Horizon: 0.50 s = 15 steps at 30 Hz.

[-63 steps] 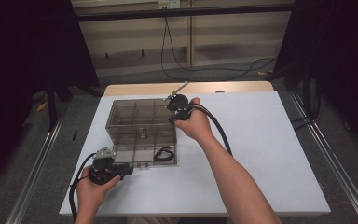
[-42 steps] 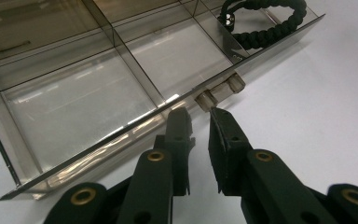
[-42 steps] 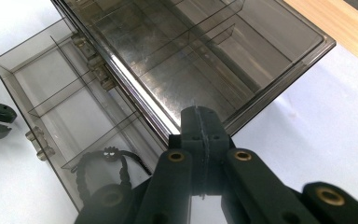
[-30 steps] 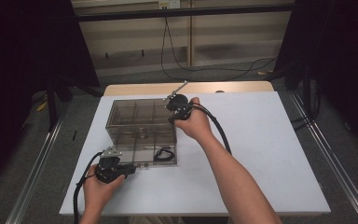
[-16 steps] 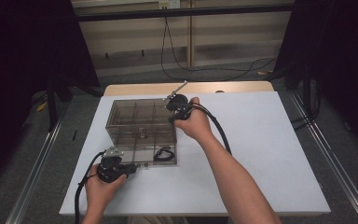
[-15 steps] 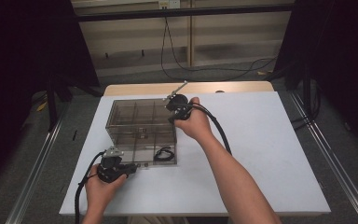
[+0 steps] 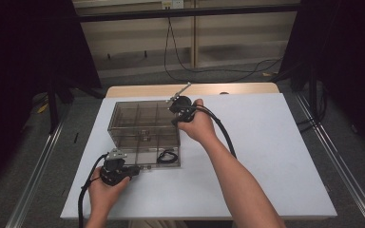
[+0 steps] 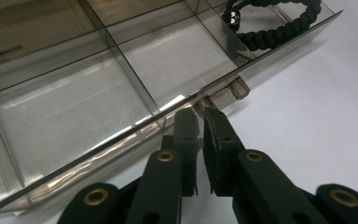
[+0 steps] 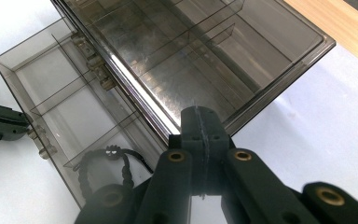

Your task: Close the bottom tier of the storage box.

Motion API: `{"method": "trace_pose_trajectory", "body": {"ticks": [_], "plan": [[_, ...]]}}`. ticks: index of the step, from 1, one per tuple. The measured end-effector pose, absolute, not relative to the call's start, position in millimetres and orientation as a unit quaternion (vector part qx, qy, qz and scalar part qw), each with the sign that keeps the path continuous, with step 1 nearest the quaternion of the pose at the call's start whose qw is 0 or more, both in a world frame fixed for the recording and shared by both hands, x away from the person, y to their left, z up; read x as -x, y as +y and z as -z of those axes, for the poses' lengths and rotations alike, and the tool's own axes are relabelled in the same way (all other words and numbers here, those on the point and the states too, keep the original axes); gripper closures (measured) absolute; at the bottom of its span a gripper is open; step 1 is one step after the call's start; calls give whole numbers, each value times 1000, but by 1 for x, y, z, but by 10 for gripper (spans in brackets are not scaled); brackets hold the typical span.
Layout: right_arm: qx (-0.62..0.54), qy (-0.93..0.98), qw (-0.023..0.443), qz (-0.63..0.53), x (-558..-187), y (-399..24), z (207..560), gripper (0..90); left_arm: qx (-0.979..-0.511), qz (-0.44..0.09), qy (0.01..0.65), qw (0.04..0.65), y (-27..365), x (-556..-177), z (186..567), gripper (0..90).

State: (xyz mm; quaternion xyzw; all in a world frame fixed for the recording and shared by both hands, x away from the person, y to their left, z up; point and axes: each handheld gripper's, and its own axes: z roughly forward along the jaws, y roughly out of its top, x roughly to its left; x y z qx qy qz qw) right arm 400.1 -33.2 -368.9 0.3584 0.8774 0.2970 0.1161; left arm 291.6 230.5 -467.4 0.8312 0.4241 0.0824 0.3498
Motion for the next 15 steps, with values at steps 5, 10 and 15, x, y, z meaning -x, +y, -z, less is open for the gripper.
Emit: {"method": "trace_pose_trajectory", "body": {"ticks": [5, 10, 15], "plan": [[-358, 878, 118, -295, -400, -33, 369, 900, -833, -81, 423, 346, 230, -293, 468, 864], [-359, 877, 119, -296, -399, -33, 369, 900, -833, -88, 425, 343, 228, -293, 469, 893], [-361, 876, 116, -298, -400, -33, 369, 900, -832, -89, 429, 341, 226, -294, 469, 900]]}}
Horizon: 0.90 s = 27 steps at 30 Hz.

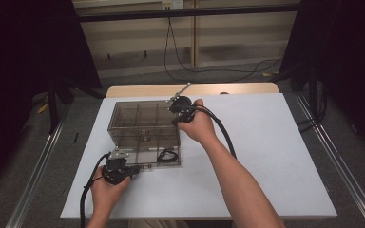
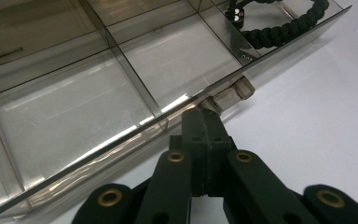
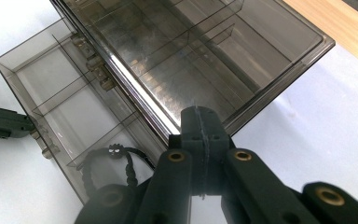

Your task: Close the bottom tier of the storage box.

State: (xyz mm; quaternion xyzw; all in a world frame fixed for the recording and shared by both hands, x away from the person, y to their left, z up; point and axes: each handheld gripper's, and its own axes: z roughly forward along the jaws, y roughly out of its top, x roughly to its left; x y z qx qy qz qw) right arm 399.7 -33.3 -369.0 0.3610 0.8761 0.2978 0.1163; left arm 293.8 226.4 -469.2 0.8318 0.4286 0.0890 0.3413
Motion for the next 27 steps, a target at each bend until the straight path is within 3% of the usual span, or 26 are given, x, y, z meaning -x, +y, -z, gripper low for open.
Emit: {"method": "trace_pose_trajectory", "body": {"ticks": [27], "plan": [[-360, 876, 118, -299, -399, -34, 369, 900, -820, -104, 441, 351, 223, -297, 469, 899]]}}
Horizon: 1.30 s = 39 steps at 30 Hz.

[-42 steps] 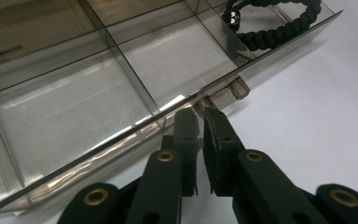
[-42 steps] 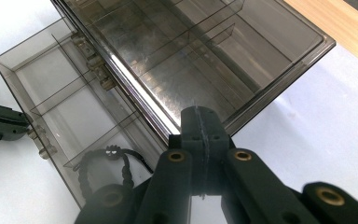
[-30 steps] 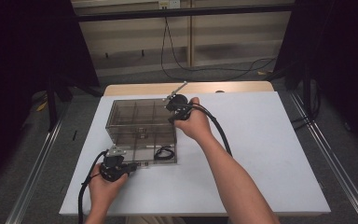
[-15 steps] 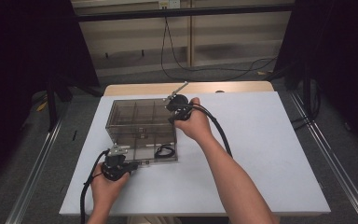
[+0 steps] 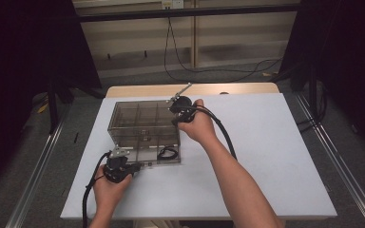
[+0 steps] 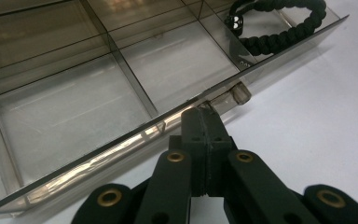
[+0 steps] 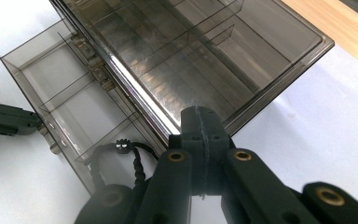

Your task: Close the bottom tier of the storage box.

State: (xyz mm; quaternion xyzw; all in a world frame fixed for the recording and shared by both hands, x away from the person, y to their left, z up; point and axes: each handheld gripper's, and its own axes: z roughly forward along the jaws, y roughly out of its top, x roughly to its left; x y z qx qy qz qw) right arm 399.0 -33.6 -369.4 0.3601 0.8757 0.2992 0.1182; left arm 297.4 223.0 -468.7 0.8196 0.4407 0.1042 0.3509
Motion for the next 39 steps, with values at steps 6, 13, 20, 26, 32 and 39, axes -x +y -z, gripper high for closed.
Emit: {"method": "trace_pose_trajectory", "body": {"ticks": [6, 13, 20, 26, 32, 39], "plan": [[-361, 875, 120, -300, -398, -33, 370, 900, -818, -104, 441, 354, 223, -301, 469, 900], [-361, 875, 121, -300, -398, -33, 370, 900, -816, -106, 447, 352, 220, -306, 470, 900], [-361, 874, 117, -304, -399, -34, 370, 900, -814, -109, 450, 351, 220, -309, 470, 899], [-360, 874, 121, -302, -399, -34, 370, 900, -812, -110, 453, 352, 220, -309, 470, 899], [-363, 874, 122, -299, -398, -33, 369, 900, -809, -111, 457, 351, 220, -310, 470, 895], [-362, 874, 121, -300, -398, -33, 369, 900, -805, -113, 463, 353, 220, -311, 470, 898]]}}
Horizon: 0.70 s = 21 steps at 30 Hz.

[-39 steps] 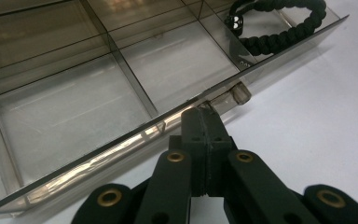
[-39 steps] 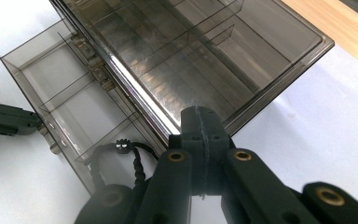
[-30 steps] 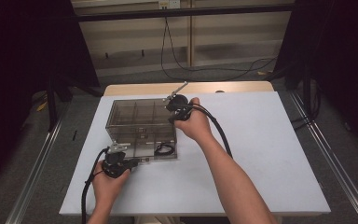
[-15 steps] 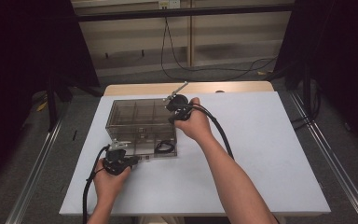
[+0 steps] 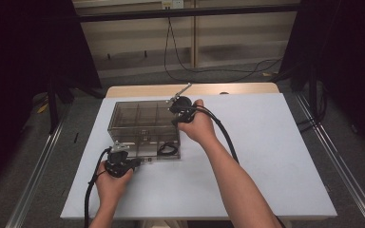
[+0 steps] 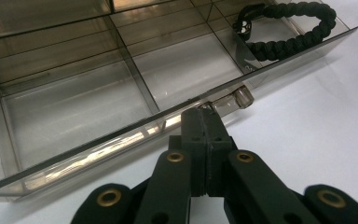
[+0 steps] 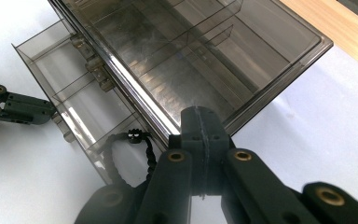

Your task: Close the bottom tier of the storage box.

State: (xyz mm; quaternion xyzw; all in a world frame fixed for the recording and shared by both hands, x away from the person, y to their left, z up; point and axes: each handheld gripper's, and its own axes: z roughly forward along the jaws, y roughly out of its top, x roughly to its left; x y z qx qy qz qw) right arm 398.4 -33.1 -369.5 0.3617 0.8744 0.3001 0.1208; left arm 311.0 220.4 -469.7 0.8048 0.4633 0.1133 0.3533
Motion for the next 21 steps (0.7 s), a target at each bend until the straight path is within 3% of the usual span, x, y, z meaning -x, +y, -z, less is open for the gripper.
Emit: {"method": "trace_pose_trajectory", "body": {"ticks": [21], "plan": [[-360, 875, 118, -300, -399, -33, 369, 900, -800, -119, 469, 354, 220, -313, 468, 899]]}}
